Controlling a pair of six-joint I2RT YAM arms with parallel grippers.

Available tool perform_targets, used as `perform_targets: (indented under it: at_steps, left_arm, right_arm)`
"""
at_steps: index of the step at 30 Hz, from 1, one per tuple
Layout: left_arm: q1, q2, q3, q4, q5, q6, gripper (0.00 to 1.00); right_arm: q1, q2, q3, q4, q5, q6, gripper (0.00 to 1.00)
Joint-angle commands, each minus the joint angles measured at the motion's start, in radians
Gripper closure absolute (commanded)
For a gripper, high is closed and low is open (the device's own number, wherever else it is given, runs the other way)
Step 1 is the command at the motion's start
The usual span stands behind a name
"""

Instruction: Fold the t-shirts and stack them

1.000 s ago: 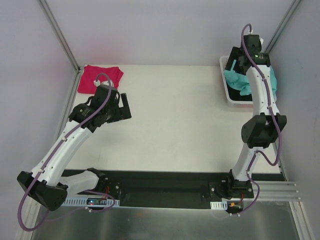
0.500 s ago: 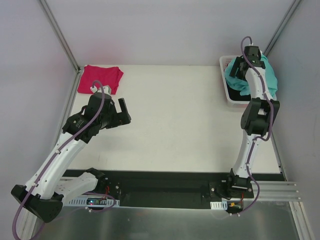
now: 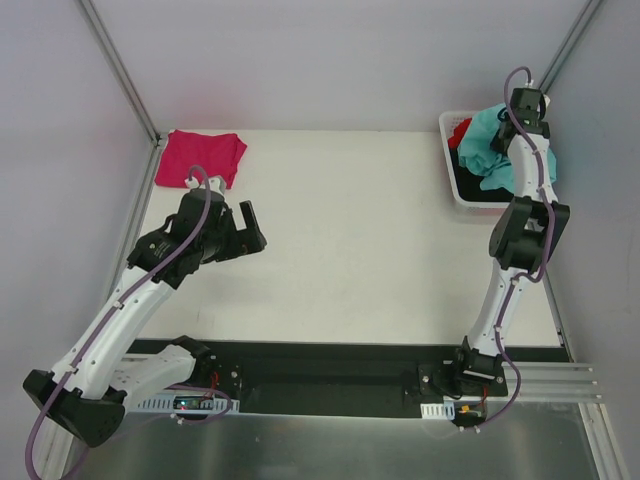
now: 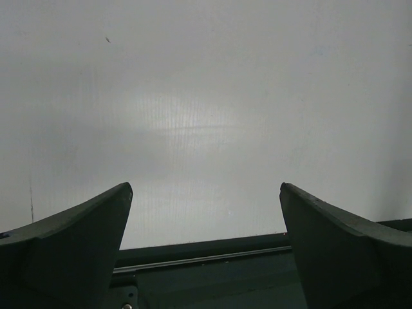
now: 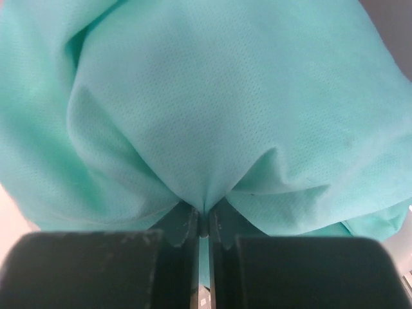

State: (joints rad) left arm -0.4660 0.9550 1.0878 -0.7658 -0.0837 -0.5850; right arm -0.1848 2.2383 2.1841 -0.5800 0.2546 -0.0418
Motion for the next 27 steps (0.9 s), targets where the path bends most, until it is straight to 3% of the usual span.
perform_targets:
  at_steps: [1,8,12,14,16,19,21,23,24,25,27]
  left_arm:
    - [-0.01,0.005,-0.012,0.019,0.022,-0.013,0.01]
    - [-0.017,-0.018,-0.009,0.019,0.036,-0.021,0.01]
    - [-0.022,-0.027,-0.016,0.019,0.042,-0.032,0.01]
    - [-0.029,-0.027,-0.017,0.019,0.042,-0.036,0.01]
    - [-0.034,-0.028,-0.017,0.019,0.045,-0.036,0.01]
    - [-0.042,-0.038,-0.019,0.016,0.047,-0.044,0.01]
    - [-0.043,-0.048,-0.019,0.008,0.038,-0.047,0.01]
    - [-0.045,-0.055,-0.014,0.005,0.029,-0.049,0.01]
    - [-0.045,-0.056,-0.009,-0.007,0.025,-0.047,0.01]
    - [-0.045,-0.058,-0.005,-0.012,0.022,-0.047,0.01]
    - [-0.045,-0.058,0.015,-0.024,0.018,-0.044,0.01]
  right_arm:
    - [0.022,-0.158,0.089,0.06,-0.001,0.017,0.99]
    - [0.059,-0.402,0.115,0.202,-0.159,0.106,0.99]
    - [0.064,-0.56,0.045,0.336,-0.36,0.197,0.99]
    - [0.067,-0.684,-0.104,0.52,-0.429,0.276,0.99]
    - [0.07,-0.756,-0.15,0.613,-0.515,0.376,0.99]
    - [0.07,-0.755,-0.077,0.669,-0.705,0.515,0.99]
    - [0.074,-0.749,-0.076,0.73,-0.857,0.718,0.99]
    - [0.087,-0.813,-0.166,0.875,-0.923,0.909,0.99]
    - [0.091,-0.848,-0.308,0.923,-0.954,0.945,0.99]
    - [0.097,-0.883,-0.369,0.949,-0.962,0.95,0.99]
    - [0.108,-0.991,-0.507,0.834,-0.976,0.854,0.99]
